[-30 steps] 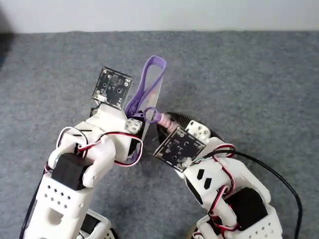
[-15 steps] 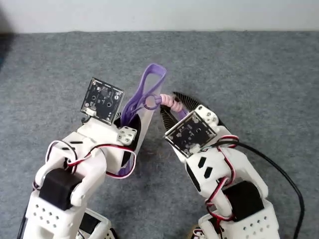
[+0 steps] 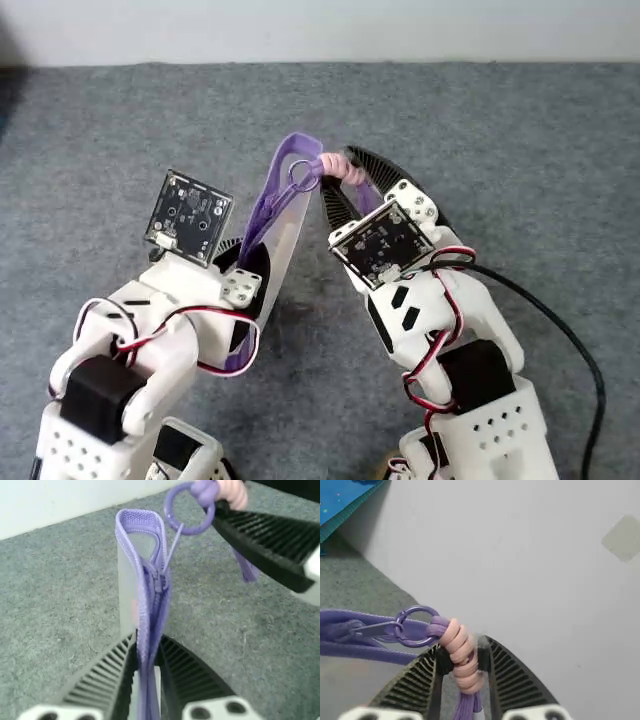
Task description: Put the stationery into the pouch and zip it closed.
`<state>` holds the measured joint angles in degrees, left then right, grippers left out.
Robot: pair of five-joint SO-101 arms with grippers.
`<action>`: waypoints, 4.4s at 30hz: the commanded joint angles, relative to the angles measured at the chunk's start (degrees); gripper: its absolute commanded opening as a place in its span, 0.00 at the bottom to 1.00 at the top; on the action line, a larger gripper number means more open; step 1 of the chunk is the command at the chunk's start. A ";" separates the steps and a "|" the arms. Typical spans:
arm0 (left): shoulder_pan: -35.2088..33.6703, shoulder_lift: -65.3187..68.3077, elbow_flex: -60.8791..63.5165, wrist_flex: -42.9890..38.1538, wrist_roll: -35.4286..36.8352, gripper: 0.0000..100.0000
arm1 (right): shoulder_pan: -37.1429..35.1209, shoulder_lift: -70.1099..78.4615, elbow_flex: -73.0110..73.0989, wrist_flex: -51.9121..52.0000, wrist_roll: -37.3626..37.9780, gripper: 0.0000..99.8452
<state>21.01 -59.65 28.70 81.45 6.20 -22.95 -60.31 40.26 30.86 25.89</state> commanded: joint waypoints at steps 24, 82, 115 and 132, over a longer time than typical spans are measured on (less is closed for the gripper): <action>-3.78 -8.44 -1.01 4.84 0.00 0.01 | 15.08 22.81 -1.32 -18.68 0.00 0.01; -3.87 -9.05 -1.01 4.40 0.09 0.01 | -17.71 -11.12 -6.77 48.84 -10.55 0.27; -3.87 -9.23 -1.01 4.40 0.09 0.01 | -22.02 9.71 1.67 10.95 -18.99 0.26; -3.87 -9.05 -0.92 4.40 0.09 0.01 | -18.68 15.52 1.49 4.44 -18.73 0.10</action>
<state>17.05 -68.00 28.70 86.20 6.73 -42.11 -44.92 42.29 36.66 7.43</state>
